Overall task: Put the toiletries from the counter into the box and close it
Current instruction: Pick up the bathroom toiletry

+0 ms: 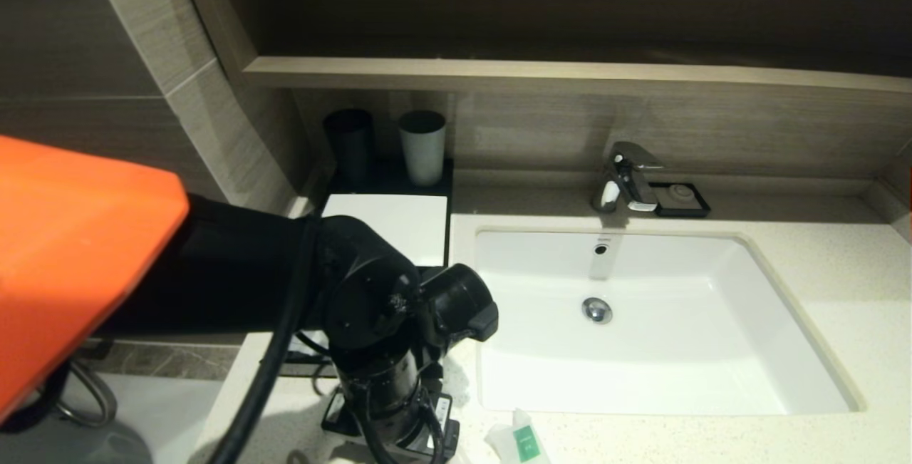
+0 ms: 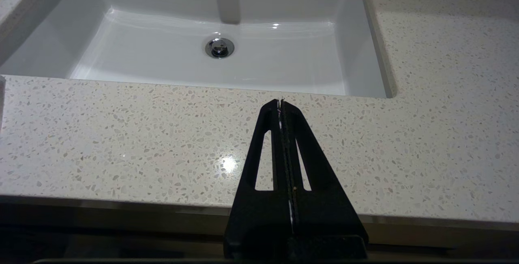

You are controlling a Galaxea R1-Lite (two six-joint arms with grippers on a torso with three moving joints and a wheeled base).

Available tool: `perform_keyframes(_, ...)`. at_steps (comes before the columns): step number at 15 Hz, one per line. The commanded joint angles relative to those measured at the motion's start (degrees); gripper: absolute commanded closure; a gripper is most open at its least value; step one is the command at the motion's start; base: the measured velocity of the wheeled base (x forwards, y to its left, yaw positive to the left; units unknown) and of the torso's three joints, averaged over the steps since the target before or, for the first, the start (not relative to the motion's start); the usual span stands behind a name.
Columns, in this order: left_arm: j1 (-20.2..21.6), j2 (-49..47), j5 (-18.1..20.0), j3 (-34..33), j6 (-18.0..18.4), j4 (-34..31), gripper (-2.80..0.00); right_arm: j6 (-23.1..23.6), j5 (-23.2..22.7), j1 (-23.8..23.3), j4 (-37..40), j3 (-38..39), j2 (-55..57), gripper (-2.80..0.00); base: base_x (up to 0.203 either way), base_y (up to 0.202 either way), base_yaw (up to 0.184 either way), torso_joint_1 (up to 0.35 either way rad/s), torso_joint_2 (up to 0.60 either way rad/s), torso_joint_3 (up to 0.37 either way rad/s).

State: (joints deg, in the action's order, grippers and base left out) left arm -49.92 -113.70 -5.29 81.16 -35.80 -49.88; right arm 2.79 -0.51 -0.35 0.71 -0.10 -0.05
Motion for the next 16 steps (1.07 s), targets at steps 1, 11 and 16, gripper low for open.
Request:
perform_keyframes(1, 0.0, -0.03, -0.07, 0.13, -0.15, -0.3, -2.8, 0.03, -0.02, 0.0, 0.0, 0.01, -0.04, 0.0, 0.0, 0.0, 0.0, 0.0, 0.0, 0.0)
perform_keyframes(11, 0.0, -1.17, -0.13, 0.22, 1.26, 0.84, -2.8, 0.03, -0.02, 0.0, 0.0, 0.01, -0.04, 0.0, 0.0, 0.0, 0.0, 0.0, 0.0, 0.0)
perform_keyframes(16, 0.0, -1.79, -0.25, 0.22, 1.35, 1.11, -2.8, 0.03, -0.04, 0.0, 0.0, 0.01, -0.04, 0.0, 0.0, 0.0, 0.0, 0.0, 0.0, 0.0)
